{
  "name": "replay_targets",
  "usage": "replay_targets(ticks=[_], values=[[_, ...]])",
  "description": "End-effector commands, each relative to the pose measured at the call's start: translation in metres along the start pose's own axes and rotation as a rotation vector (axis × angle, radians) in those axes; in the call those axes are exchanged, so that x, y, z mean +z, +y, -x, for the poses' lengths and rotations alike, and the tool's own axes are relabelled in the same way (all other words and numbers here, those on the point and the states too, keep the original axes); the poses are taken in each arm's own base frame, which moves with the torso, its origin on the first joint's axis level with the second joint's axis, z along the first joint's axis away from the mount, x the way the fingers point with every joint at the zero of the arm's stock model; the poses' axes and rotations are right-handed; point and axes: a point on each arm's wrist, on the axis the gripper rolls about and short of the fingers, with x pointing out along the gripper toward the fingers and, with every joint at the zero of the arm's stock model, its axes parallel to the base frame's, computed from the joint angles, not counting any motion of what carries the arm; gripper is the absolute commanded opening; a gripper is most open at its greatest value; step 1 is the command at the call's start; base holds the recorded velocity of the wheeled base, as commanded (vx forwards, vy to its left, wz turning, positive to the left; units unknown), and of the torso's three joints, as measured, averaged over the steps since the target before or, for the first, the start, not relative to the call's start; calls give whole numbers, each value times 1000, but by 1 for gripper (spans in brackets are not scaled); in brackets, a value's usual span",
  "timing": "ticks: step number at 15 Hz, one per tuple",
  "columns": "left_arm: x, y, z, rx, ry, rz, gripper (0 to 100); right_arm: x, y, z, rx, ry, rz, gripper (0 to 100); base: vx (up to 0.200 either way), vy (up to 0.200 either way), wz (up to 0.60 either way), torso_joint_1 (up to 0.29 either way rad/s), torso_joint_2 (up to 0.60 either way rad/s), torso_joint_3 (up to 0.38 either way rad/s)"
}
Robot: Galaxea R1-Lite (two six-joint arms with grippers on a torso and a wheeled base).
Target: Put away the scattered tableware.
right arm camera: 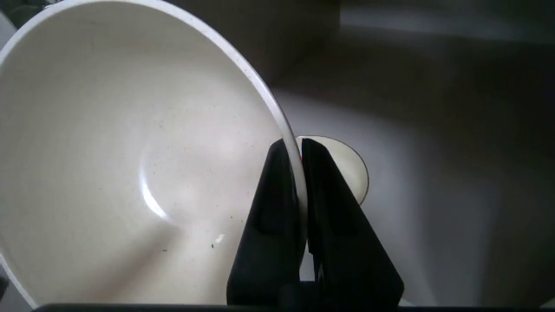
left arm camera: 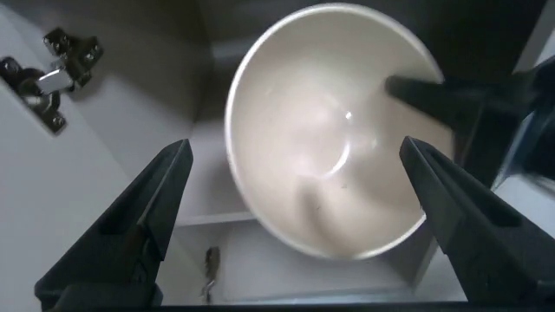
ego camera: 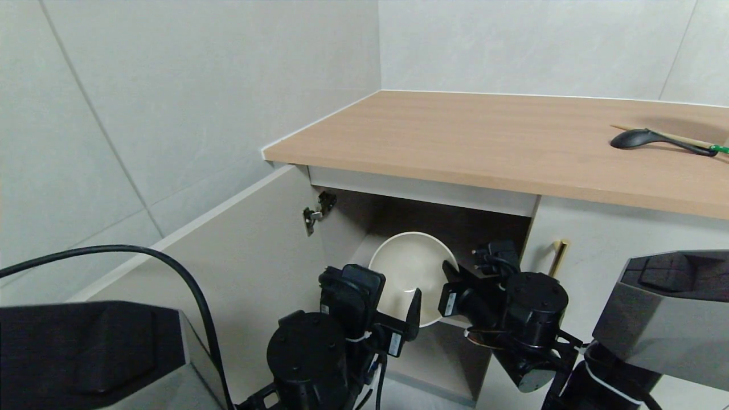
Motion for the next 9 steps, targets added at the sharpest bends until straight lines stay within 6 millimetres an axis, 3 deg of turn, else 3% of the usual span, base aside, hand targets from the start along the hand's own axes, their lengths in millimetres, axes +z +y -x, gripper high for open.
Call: replay_targets(ticks=[1, 5, 9], values=[[1, 10, -4, 34, -1, 5, 100, 1, 0, 0, 1, -4, -2, 0, 0, 0, 0, 0, 0, 0], [7, 34, -13, 111, -14, 23, 100, 8, 1, 2, 4, -20, -9, 0, 0, 0, 0, 0, 0, 0], [1, 33, -16, 110, 9, 15, 100, 8, 1, 2, 5, -22, -10, 0, 0, 0, 0, 0, 0, 0]])
